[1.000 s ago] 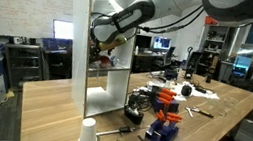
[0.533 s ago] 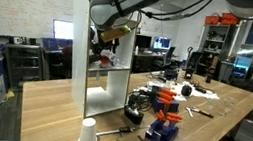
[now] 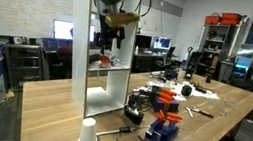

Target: Put the plushie next to the clear bottle on the shelf

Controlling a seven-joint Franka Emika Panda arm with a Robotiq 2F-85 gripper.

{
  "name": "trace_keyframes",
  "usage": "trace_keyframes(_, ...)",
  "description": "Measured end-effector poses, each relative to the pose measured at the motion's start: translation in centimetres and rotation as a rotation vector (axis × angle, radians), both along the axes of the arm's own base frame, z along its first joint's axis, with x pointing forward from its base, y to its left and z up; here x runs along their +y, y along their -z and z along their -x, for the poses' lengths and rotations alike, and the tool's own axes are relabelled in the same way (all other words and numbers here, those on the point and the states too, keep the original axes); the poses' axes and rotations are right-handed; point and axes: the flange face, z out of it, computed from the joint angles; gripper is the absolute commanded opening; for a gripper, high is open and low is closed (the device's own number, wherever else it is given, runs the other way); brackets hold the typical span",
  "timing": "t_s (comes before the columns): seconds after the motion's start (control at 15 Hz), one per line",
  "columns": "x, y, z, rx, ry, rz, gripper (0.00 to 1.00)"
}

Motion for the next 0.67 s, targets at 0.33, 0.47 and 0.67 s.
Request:
trace_keyframes(0.33, -0.7, -3.8, 8.4, -0.001, -0.037, -0.116, 1.0)
trace_keyframes(0.47, -2.2, -4.9, 11.7, 0.002, -0.053, -0.162, 1.0)
trace_keyframes(0.67, -6.4, -5.9, 16.2, -0.002, 0.011, -0.169, 1.0)
